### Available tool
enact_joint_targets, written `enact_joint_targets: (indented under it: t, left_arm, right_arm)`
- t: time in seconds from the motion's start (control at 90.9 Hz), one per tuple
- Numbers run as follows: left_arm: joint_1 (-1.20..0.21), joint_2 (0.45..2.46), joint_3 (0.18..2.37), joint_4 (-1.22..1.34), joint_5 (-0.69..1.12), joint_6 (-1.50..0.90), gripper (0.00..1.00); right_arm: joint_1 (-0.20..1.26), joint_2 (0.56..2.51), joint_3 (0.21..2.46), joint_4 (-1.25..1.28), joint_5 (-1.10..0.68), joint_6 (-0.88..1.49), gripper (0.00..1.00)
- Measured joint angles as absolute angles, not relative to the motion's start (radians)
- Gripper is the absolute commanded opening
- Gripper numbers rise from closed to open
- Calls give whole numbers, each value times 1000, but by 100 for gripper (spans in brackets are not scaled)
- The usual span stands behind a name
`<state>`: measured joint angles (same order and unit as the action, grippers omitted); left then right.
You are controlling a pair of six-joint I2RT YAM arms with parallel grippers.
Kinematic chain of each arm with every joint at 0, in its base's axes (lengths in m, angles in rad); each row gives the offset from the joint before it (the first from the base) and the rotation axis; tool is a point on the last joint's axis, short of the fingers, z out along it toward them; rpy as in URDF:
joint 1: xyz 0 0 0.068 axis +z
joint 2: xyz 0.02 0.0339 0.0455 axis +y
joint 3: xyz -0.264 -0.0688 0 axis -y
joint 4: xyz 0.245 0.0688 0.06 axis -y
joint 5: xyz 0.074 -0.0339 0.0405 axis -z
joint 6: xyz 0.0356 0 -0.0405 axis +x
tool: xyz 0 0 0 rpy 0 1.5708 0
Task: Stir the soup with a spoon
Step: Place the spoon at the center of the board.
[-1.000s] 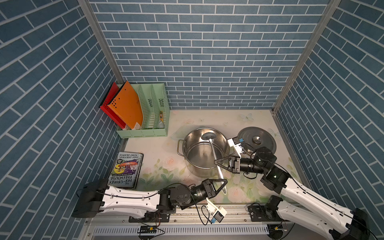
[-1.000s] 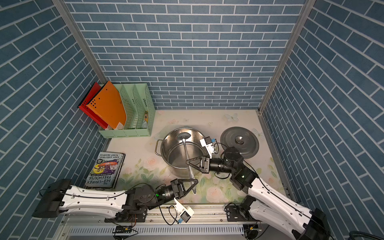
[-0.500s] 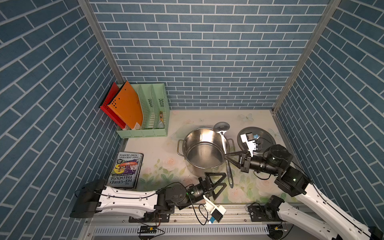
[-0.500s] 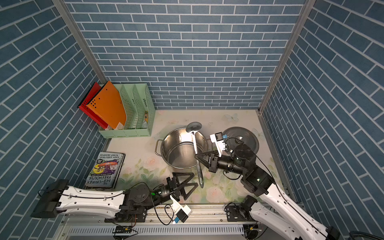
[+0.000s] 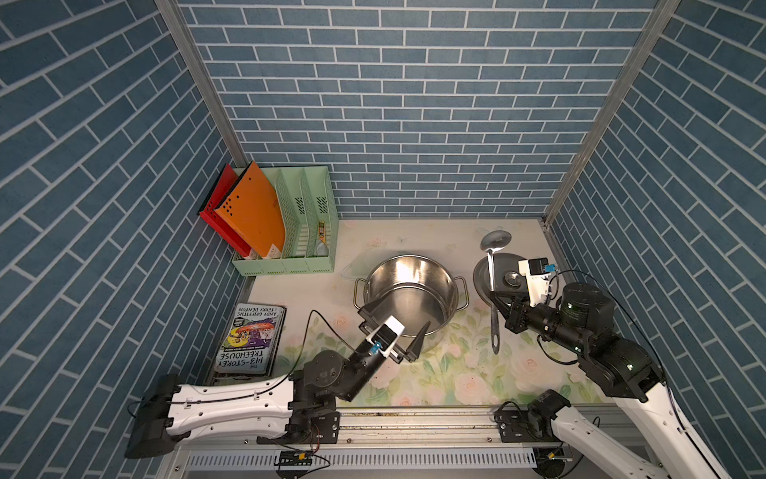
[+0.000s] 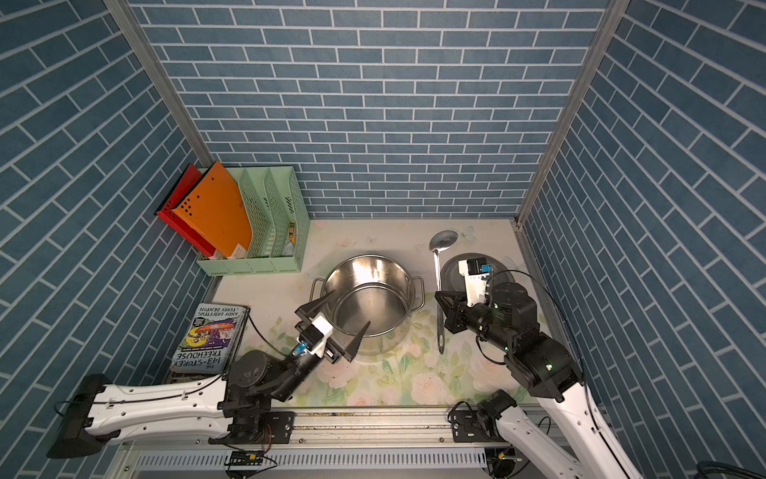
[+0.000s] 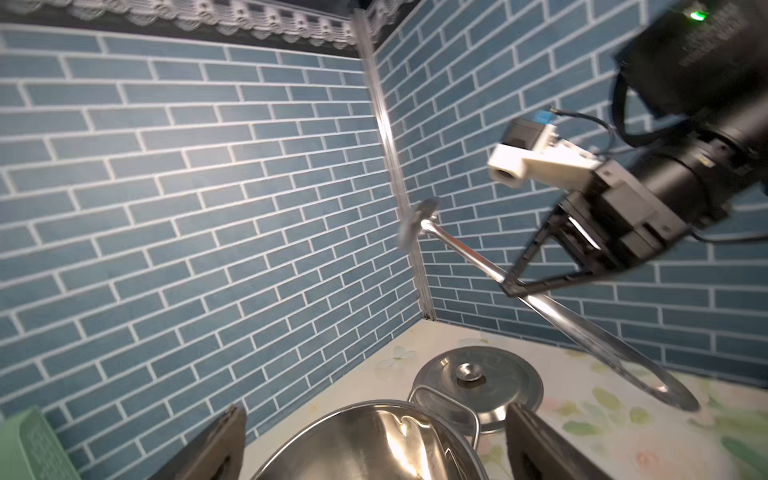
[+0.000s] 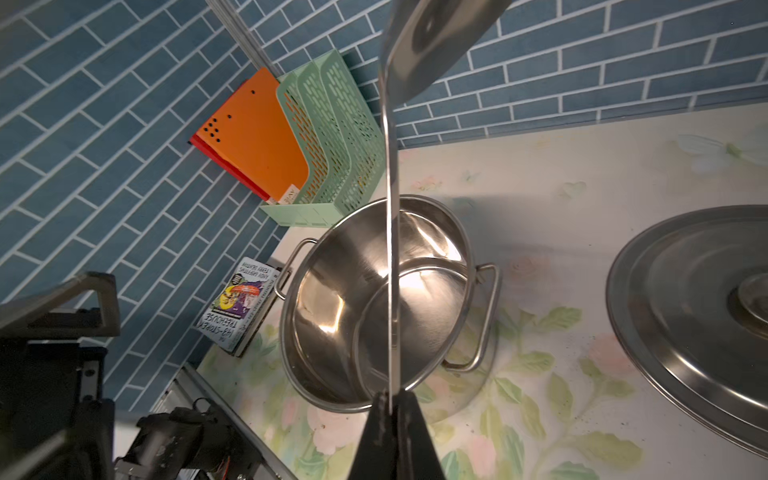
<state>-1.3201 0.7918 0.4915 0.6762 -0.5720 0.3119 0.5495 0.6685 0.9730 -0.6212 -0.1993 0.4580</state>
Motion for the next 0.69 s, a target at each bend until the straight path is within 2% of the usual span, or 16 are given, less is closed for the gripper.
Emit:
enact_joint_targets:
  t: [0.121, 0.22, 0.407, 0.693]
  left_arm:
    - [-1137, 769, 555, 527, -574, 15, 100]
    - [-1069, 793, 627, 416, -557, -131, 100]
    - [-1044, 812, 665, 275, -546, -253, 100]
    - [-1038, 709, 598, 247, -558, -277, 100]
  right_arm:
    - [496, 689, 902, -616, -177, 439, 0]
    - [401, 726, 814, -601, -205, 421, 0]
    - [198, 870, 659, -491, -363, 382, 0]
    - [182, 1153, 612, -294, -531, 285, 0]
